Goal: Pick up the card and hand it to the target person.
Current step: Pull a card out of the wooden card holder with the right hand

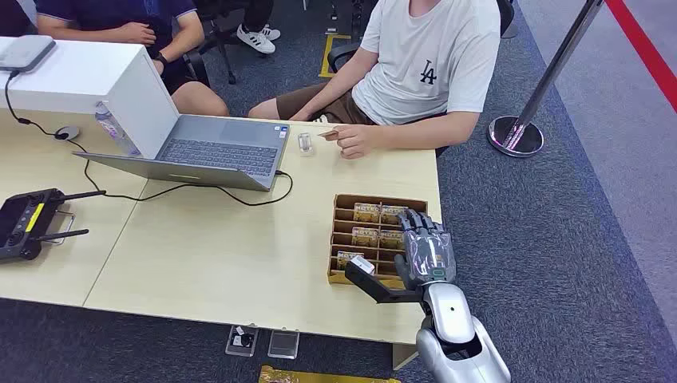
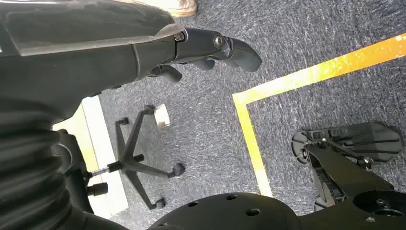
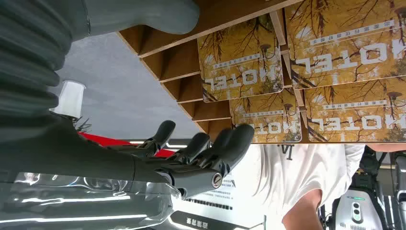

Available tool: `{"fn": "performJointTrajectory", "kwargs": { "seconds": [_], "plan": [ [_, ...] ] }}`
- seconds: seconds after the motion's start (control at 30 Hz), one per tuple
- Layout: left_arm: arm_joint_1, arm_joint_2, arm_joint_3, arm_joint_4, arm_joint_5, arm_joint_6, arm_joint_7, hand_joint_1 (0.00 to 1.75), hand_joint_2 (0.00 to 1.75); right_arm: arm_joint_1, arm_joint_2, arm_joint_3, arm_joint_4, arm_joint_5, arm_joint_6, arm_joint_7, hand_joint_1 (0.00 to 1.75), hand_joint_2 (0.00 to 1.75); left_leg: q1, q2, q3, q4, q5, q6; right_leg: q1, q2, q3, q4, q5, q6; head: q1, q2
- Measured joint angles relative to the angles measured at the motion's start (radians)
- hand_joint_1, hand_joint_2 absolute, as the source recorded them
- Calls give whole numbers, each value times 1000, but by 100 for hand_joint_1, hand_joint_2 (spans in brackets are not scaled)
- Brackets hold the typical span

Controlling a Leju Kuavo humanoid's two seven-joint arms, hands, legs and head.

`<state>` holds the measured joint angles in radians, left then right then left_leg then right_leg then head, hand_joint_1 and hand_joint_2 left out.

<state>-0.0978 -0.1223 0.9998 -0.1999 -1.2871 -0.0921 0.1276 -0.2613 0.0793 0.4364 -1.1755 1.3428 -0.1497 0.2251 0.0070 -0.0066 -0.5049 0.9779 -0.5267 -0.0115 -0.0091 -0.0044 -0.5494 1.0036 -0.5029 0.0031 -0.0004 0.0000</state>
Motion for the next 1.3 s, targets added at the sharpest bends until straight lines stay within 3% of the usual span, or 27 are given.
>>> {"fn": "performJointTrajectory", "kwargs": {
  "seconds": [0.13,0.23,0.3,0.83,0.93,0.97,1.07,1.3],
  "plan": [
    [0,0,0,0,0,1,-2,0,175,0,0,0,1,0,0,1,61,175,0,0,0,0,0,0,0,0,0,0,0,0,0,0],
    [0,0,0,0,0,1,-4,0,175,2,0,0,1,-1,0,2,96,175,0,0,0,0,0,0,0,0,0,0,0,0,0,0],
    [0,0,0,0,0,1,-4,0,175,3,0,0,1,-2,0,2,109,175,0,0,0,0,0,0,0,0,0,0,0,0,0,0],
    [-3,0,0,0,-9,-3,-2,0,175,8,-5,-2,3,0,-9,5,112,175,0,0,0,0,0,0,0,0,0,0,0,0,0,0],
    [-3,0,0,0,-10,-3,-1,0,44,8,-5,-2,6,3,-12,5,116,175,0,0,0,0,0,0,0,0,0,0,0,0,0,0],
    [-3,0,0,0,-12,-4,0,0,44,8,-5,-2,6,3,-13,5,118,175,0,0,0,0,0,0,0,0,0,0,0,0,0,0],
    [-3,2,0,0,-17,-20,-23,0,175,8,-5,-3,9,5,-18,6,123,175,0,0,0,0,0,0,0,0,0,0,0,0,0,0],
    [-18,13,0,-1,-13,-73,-66,0,175,11,-5,-9,12,11,-25,10,145,175,0,0,1,0,0,0,0,0,0,0,0,0,0,0]
  ]
}}
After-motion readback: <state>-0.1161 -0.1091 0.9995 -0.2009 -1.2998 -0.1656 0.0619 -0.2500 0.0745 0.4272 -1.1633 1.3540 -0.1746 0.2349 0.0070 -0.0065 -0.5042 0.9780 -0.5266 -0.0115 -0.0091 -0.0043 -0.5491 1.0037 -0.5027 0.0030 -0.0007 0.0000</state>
